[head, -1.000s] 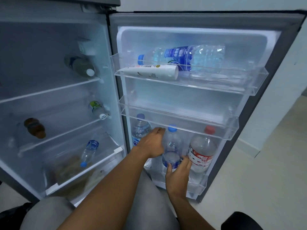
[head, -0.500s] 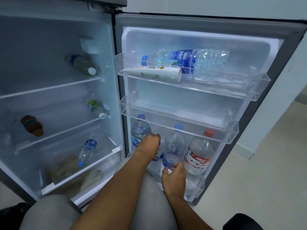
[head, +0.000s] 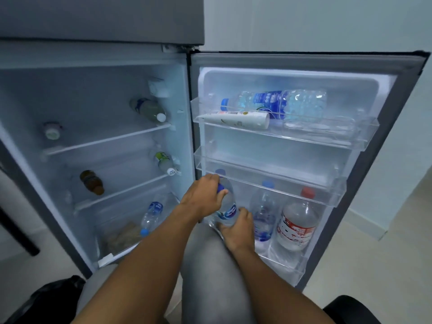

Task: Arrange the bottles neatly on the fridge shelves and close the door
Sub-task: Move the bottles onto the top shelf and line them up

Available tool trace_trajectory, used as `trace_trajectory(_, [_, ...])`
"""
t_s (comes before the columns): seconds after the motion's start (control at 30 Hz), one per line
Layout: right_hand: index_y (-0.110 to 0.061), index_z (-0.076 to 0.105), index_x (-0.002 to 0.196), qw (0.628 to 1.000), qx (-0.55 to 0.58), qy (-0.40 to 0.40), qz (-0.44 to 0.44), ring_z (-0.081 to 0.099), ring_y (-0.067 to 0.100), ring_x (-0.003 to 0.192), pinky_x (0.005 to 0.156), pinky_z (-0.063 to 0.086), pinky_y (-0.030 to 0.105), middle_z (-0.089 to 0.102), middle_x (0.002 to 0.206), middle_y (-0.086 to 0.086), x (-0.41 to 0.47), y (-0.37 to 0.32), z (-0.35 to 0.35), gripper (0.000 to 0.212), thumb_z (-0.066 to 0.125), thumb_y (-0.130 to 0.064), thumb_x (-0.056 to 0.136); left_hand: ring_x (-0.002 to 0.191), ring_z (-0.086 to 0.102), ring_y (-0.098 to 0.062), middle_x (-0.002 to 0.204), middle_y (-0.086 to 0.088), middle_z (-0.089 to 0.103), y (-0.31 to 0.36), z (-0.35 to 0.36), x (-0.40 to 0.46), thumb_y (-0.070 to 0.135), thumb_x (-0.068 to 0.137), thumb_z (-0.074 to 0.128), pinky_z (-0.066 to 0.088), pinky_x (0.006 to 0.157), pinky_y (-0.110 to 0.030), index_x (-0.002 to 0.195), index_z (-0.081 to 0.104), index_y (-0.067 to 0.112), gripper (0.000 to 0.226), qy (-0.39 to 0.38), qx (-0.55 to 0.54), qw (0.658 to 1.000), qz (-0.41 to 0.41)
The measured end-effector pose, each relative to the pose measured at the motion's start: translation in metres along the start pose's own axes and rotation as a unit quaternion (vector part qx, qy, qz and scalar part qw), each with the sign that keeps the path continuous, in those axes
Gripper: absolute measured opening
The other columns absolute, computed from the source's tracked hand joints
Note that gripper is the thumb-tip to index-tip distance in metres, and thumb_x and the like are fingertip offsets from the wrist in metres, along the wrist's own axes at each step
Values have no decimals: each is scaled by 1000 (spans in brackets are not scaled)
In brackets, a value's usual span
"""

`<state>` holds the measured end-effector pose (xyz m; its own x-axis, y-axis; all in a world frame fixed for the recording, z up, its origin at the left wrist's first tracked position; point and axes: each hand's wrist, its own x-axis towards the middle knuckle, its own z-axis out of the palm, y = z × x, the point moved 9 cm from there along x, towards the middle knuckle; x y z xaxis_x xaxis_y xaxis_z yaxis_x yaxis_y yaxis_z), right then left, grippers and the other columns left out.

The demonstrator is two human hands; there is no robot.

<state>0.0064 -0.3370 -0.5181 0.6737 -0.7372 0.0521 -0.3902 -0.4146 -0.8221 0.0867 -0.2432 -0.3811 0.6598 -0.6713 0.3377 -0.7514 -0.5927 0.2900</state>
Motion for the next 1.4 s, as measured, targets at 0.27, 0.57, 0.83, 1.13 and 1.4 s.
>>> trace_trajectory(0.27, [-22, 54, 97, 985, -19, -116, -124, 65, 23, 88, 72, 51, 32, 67, 97, 0, -5, -87, 48, 41, 79, -26, 65, 85, 58, -18, 92, -1, 62, -67, -82, -35, 36, 83, 68, 49, 77, -31, 90, 60, 16, 22, 46, -71, 995, -52])
trace_trajectory(0.57, [-23, 63, 102, 924, -76, -257, -273, 67, 19, 84, 76, 57, 33, 70, 96, -1, -16, -185, 113, 54, 88, -32, 55, 117, 52, -18, 129, 0, 53, -140, -112, -69, 43, 56, 90, 42, 99, -28, 136, 49, 25, 92, -20, 28, 994, -102])
trace_trajectory(0.83, [-25, 62, 98, 895, -45, -284, -340, 66, 17, 85, 76, 57, 39, 66, 95, -5, -7, -250, 148, 48, 84, -28, 55, 96, 63, -12, 111, 2, 66, -178, -155, -81, 35, 59, 90, 54, 84, -34, 117, 67, 21, 64, 139, 2, 987, -78])
trace_trajectory(1.13, [-19, 44, 141, 888, 47, -196, -413, 44, 20, 135, 113, 39, 40, 48, 145, 3, 37, -372, 149, 63, 68, -33, 84, 99, 61, -12, 112, -5, 65, -211, -257, -70, 20, 63, 91, 50, 86, -17, 114, 68, 11, 56, 385, 32, 917, -96])
trace_trajectory(1.4, [-16, 23, 156, 873, -154, -230, -402, 10, 19, 153, 122, 14, 33, 15, 166, 1, 88, -372, 207, 59, 35, -41, 104, 111, 58, -24, 125, -6, 57, -285, -253, -45, 13, 72, 83, 50, 96, -32, 121, 63, 12, 53, 412, 50, 885, -212])
